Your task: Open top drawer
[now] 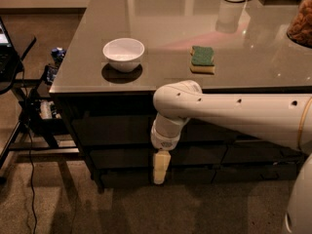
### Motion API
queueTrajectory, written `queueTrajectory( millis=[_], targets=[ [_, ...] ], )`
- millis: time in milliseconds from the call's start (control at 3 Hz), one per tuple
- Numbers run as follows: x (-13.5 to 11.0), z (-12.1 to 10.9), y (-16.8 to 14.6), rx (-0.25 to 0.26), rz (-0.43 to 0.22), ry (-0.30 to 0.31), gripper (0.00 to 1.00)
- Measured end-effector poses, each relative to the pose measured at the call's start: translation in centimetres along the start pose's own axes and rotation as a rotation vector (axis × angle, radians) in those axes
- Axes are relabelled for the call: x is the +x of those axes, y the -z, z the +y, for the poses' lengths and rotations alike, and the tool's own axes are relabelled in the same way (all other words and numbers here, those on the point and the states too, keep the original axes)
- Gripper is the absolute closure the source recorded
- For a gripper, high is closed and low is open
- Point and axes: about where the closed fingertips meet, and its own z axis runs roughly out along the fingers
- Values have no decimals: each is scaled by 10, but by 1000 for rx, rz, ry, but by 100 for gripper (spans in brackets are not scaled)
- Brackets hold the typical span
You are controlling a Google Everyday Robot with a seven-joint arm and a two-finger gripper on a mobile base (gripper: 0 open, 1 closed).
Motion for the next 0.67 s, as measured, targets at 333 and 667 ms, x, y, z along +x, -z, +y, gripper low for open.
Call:
queueTrajectory(
  millis=[333,667],
  targets=[
    [2,29,11,-56,-4,28,0],
    [9,99,52,-132,-61,59,0]
  ],
)
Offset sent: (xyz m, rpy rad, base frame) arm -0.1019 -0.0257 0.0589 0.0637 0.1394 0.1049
